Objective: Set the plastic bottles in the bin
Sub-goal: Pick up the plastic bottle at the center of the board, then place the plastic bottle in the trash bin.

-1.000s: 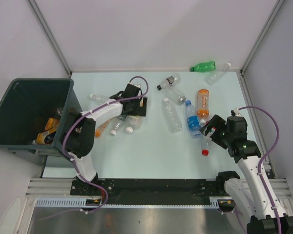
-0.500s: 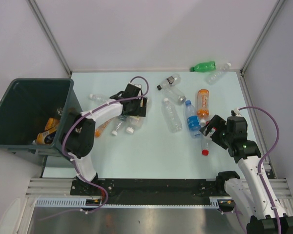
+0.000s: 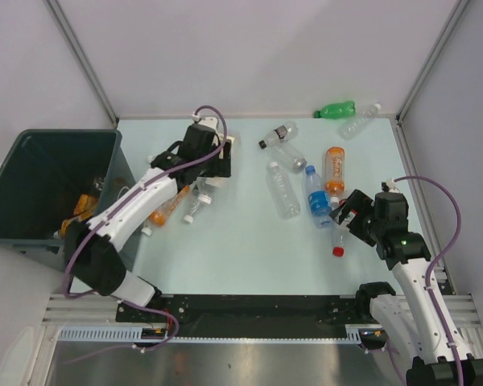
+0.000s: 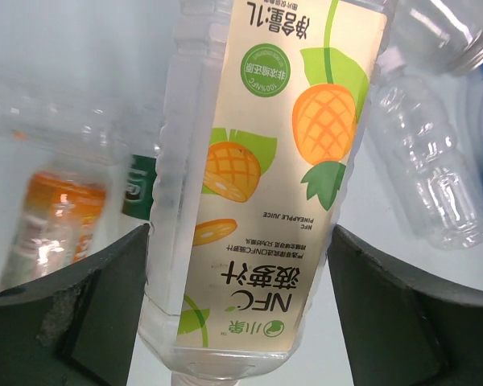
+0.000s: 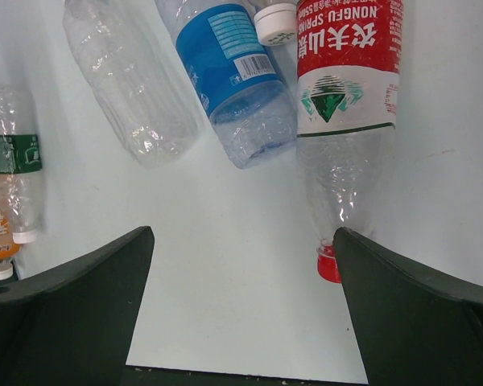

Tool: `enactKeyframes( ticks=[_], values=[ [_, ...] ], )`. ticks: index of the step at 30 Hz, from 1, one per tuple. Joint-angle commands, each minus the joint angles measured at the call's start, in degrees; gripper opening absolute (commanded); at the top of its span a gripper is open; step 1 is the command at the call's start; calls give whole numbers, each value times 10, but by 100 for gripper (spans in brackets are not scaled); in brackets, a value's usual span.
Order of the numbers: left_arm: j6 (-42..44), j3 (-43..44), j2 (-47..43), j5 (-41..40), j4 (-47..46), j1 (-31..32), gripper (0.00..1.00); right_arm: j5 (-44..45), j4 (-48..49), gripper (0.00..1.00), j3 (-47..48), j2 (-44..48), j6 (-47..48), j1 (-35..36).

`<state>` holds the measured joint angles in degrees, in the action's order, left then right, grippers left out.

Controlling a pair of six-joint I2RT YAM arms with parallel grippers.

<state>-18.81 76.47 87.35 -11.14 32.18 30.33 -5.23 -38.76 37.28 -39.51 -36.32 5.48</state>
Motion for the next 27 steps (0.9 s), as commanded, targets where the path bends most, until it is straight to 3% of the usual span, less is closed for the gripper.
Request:
enactKeyframes(
  ticks=[1,11,22,27],
  values=[
    [21,38,-80,-69,26,2,59,-1,3,100,6,8,5,-3],
    [61,111,-204,-213,91,2,63,-4,5,100,6,7,3,-3],
    [94,214,-285,-306,146,2,64,-7,11,100,6,7,0,-4],
    [146,213,-307,-457,127,2,71,-10,11,100,6,7,-2,-4]
  ],
)
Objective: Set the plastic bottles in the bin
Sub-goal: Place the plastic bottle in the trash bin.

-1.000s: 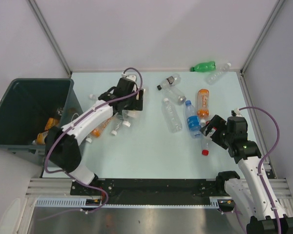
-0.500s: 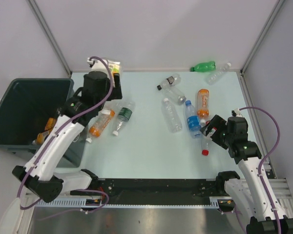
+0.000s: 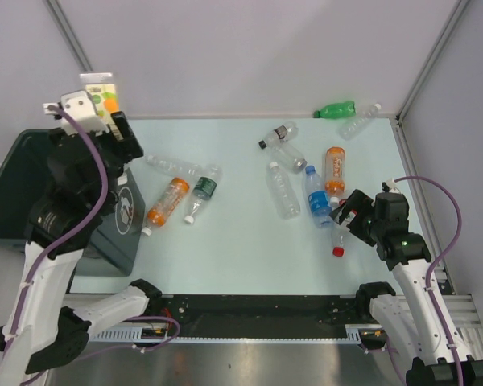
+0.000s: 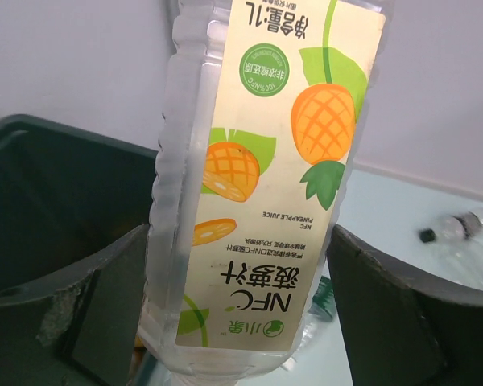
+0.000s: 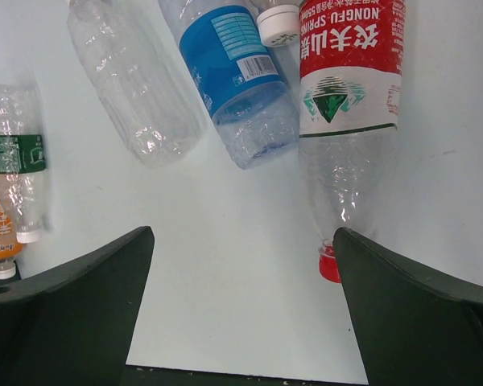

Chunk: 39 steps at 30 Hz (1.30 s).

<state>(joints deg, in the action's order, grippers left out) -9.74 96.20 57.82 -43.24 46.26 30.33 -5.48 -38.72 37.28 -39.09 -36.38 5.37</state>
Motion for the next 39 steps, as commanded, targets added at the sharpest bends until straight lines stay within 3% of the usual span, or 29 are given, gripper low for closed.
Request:
enactKeyframes(
  ticks=[1,19,22,23,24,28,34,39],
  values=[
    [78,15,-17,-151,-18,2,72,-9,13,100,7,3,-1,-4],
    [162,-55,-88,-304,-43,-8,79,-52,62,100,7,-26,-15,-2],
    [162,-76,-97,-317,-42,-17,85,-52,62,100,7,-27,-15,-3],
    [162,-80,-97,-317,-42,-20,95,-53,62,99,7,-25,-15,-3],
    [162,-85,-98,-317,-43,-28,100,-53,62,100,7,-26,-15,-3],
    [160,-90,-92,-316,-42,-36,100,-52,58,100,7,-22,-12,-3],
    [122,-41,-55,-265,15,-37,100,-43,46,100,6,-11,-10,-4],
    [102,-9,-25,-123,70,-36,100,-38,40,100,7,-7,-10,-3]
  ],
)
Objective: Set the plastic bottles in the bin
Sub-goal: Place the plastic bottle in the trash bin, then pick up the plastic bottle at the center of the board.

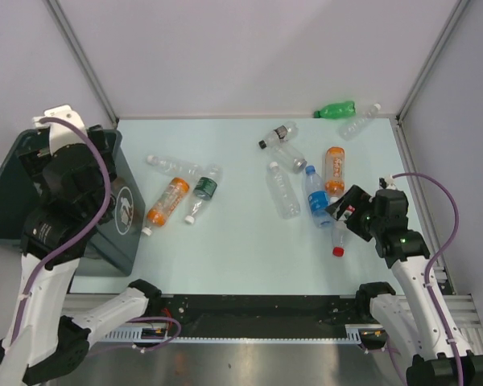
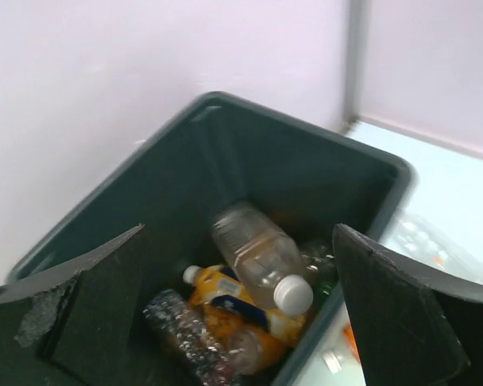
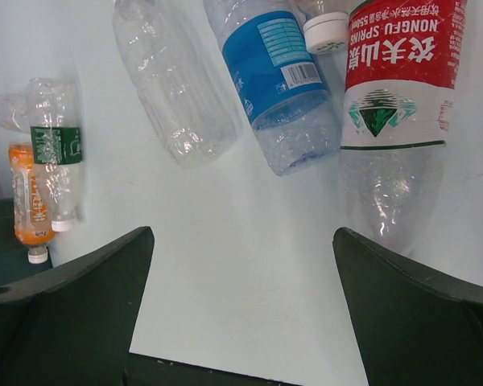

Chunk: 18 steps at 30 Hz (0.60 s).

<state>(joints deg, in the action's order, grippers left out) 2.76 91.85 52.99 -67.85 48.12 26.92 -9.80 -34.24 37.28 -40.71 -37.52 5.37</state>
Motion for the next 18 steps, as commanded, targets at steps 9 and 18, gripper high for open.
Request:
enactKeyframes(
  ticks=[9,18],
  values=[
    [-77,41,63,370,44,28,100,20,-20,100,6,16,7,-3],
    [-114,-46,90,461,-32,62,100,38,-37,100,6,39,19,-3]
  ],
)
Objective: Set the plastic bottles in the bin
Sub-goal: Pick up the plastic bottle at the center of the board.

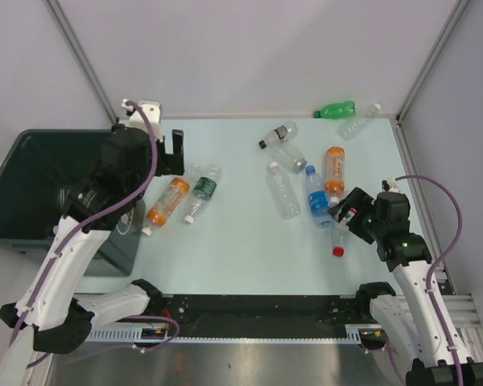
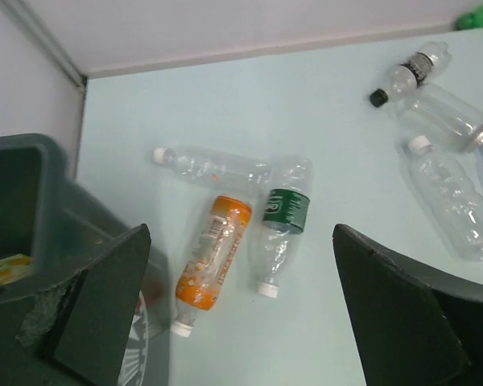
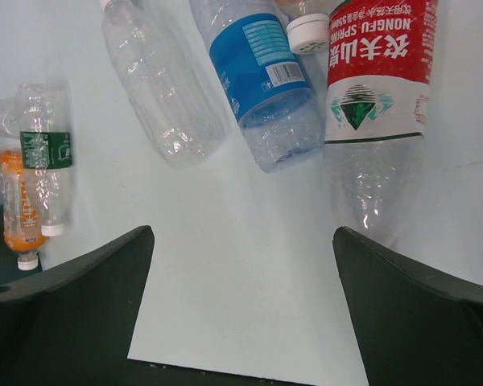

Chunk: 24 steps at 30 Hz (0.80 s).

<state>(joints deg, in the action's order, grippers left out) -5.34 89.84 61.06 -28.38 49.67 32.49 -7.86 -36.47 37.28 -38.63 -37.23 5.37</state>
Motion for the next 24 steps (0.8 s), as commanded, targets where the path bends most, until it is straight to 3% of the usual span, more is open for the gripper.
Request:
enactKeyframes(
  ticks=[1,15,24],
  values=[
    [-40,-45,13,74,-55,6,100,21,-18,100,6,21,18,-3],
    [-123,-220,73,108,-187,9,100,-12,-11,100,-13,37,44,-3],
    [-157,-238,179,100,-217,7,100,-13,-11,100,-14,29,50,-3]
  ],
)
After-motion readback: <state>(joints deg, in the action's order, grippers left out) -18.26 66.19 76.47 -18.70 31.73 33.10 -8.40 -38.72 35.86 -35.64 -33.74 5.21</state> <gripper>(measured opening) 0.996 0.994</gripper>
